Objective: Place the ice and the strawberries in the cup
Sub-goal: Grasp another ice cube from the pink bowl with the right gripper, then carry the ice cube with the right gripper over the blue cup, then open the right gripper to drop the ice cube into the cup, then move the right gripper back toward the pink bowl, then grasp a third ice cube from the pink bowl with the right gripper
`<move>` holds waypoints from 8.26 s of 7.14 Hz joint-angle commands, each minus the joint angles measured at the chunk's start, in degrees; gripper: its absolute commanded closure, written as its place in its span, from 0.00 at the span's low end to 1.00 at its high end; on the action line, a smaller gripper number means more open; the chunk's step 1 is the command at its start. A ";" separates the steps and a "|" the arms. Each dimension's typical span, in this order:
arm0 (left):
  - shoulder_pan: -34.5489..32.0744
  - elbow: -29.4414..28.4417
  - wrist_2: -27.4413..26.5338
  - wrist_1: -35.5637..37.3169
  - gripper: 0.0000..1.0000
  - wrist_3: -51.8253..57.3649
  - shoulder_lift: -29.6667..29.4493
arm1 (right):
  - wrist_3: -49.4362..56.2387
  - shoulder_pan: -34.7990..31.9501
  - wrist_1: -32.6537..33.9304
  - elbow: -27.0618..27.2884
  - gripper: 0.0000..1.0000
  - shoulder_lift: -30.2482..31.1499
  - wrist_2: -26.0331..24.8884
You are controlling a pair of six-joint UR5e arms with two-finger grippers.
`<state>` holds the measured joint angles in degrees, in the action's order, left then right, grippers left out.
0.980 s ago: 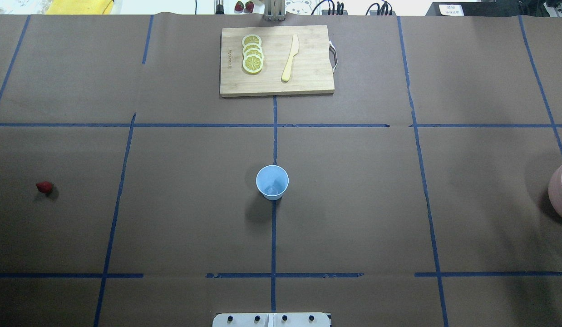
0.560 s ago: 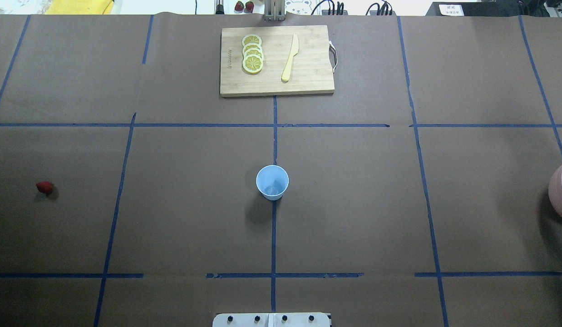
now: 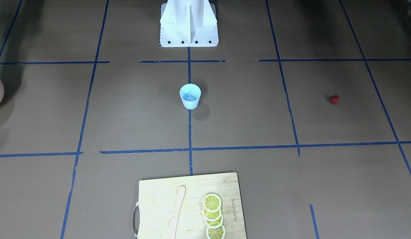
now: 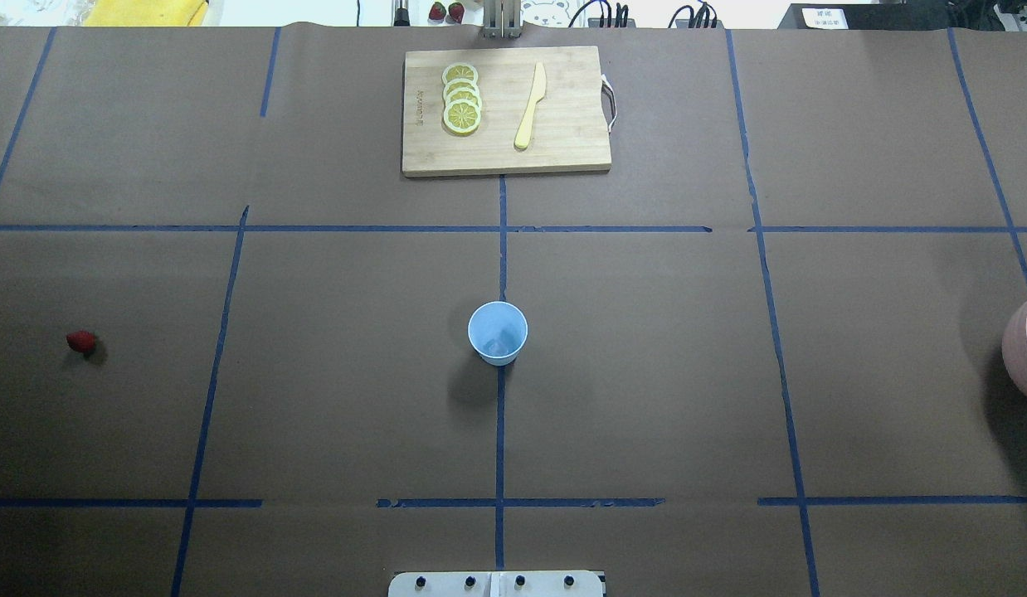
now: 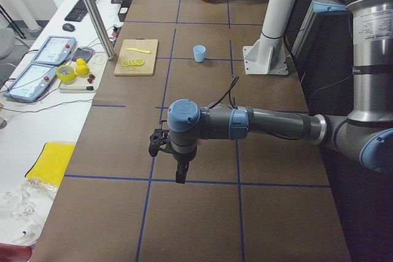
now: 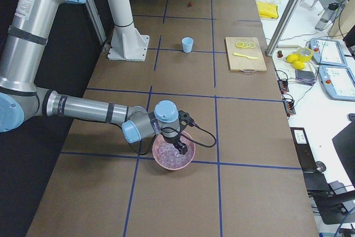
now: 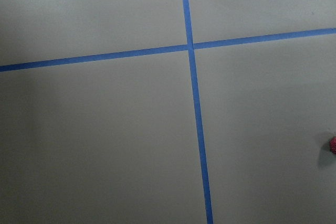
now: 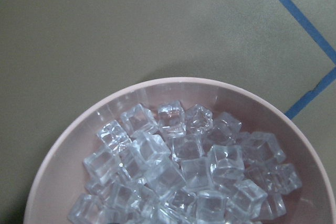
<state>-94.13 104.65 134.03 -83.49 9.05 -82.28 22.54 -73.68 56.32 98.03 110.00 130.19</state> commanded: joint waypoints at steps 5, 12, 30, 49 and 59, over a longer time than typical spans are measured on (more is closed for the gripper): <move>0.00 0.02 0.00 -0.09 0.00 0.00 0.01 | 2.86 3.63 -0.77 -0.47 0.25 0.56 0.06; 0.00 0.55 0.00 0.08 0.00 0.00 0.01 | 4.00 3.72 -0.69 -0.56 0.95 1.18 -0.11; 0.00 0.38 0.00 -0.09 0.00 0.00 -0.07 | -100.73 46.76 43.87 5.54 1.00 -63.55 -27.68; 0.00 0.38 0.00 -0.09 0.00 0.00 0.01 | -25.79 2.89 38.34 19.31 0.01 -15.04 -0.67; 0.00 1.52 0.18 0.35 0.00 0.00 0.10 | -31.42 -3.24 5.29 -0.29 0.21 -0.32 -0.37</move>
<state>-94.13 106.14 134.17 -83.15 9.05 -82.18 -7.96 -78.10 62.08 98.36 109.56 130.64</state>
